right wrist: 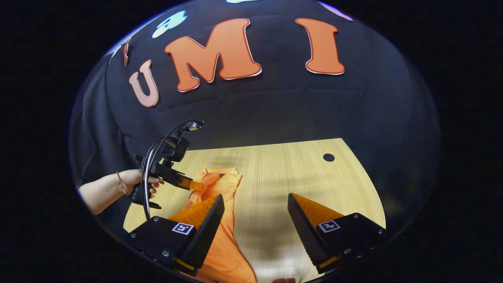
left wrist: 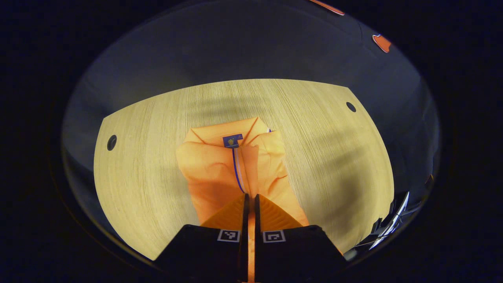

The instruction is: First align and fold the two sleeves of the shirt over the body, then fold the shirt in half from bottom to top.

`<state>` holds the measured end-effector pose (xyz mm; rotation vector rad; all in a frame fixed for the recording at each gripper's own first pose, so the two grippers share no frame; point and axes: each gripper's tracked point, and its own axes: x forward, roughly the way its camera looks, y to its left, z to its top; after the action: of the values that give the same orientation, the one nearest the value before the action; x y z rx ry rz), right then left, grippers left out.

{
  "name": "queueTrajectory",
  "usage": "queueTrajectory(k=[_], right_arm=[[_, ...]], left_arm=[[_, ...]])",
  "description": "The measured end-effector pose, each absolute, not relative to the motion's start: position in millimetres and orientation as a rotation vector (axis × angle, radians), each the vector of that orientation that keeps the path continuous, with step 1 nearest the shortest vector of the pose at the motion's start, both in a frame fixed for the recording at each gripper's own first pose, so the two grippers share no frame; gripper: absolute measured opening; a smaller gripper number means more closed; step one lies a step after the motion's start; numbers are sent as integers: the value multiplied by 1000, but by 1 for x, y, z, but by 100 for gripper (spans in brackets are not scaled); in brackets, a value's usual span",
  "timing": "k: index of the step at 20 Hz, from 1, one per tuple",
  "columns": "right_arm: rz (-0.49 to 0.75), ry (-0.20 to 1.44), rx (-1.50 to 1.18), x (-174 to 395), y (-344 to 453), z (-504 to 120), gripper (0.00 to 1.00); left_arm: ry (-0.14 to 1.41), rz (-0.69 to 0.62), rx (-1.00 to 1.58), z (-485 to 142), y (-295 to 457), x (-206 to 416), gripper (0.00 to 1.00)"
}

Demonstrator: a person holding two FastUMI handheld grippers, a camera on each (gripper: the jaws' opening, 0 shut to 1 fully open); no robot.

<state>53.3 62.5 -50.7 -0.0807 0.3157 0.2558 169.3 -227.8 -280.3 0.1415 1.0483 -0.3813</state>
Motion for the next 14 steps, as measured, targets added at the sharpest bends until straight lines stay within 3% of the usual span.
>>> queueTrajectory(k=[2, 4, 5, 8, 9, 11, 12, 14], right_arm=[[255, 327, -77, 55, 62, -54, 99], [251, 337, -74, 56, 60, -57, 99], [250, 341, -75, 56, 60, -59, 99], [248, 341, -78, 58, 62, -60, 99], [247, 340, -81, 58, 62, -60, 99], [248, 344, -86, 60, 65, -62, 99], [252, 347, -88, 60, 68, -64, 99], [263, 351, -93, 61, 76, -65, 99]], left_arm=[[1054, -389, 135, -284, -235, 168, 7], [1052, -410, 107, -286, -246, 168, 21], [1051, -431, 88, -286, -253, 166, 22], [1057, -443, 73, -285, -257, 162, 86], [1055, -444, 62, -283, -257, 161, 82], [1040, -442, 44, -277, -254, 157, 97], [1025, -435, 46, -273, -249, 157, 100], [989, -425, 54, -262, -236, 155, 99]])
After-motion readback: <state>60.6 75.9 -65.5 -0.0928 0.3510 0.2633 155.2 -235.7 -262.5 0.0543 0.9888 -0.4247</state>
